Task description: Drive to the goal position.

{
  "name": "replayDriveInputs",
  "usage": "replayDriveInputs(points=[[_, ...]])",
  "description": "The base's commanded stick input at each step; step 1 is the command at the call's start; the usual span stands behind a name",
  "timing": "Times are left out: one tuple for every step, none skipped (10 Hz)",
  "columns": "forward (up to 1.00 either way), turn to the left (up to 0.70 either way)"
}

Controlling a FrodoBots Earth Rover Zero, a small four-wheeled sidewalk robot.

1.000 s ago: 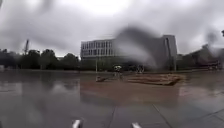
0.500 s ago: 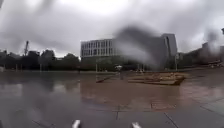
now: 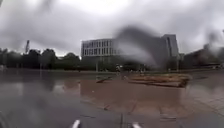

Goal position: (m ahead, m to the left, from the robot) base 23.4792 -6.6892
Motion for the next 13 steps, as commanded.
replayDriveInputs(points=[[0.7, 0.0], [0.7, 0.0], [0.7, 0.0], [0.7, 0.0], [0.7, 0.0], [0.7, 0.0], [0.7, 0.0], [0.7, 0.0], [0.7, 0.0], [0.7, 0.0], [0.7, -0.03], [0.7, -0.21], [0.7, -0.1]])
